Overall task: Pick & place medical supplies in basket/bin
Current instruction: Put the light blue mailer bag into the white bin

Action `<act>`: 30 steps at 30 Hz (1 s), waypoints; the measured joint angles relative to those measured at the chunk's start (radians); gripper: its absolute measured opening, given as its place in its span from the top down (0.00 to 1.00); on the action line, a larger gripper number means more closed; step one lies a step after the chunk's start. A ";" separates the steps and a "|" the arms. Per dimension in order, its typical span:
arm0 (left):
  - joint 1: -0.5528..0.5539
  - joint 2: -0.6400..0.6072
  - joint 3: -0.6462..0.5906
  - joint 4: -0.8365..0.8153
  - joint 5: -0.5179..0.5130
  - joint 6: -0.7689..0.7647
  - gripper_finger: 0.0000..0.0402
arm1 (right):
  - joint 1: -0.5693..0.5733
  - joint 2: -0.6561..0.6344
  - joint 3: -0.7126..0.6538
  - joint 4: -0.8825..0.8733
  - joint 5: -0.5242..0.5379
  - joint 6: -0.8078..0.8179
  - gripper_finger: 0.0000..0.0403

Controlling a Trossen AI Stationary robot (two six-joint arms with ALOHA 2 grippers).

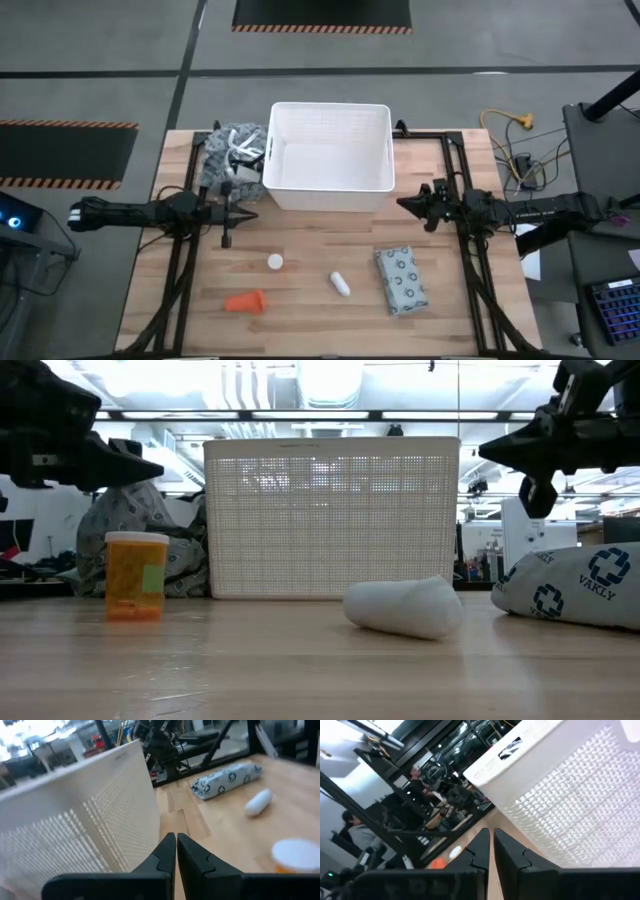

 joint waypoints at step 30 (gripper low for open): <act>0.000 0.000 0.005 0.102 -0.134 -0.752 0.96 | 0.000 -0.001 0.014 0.306 0.182 -0.029 0.90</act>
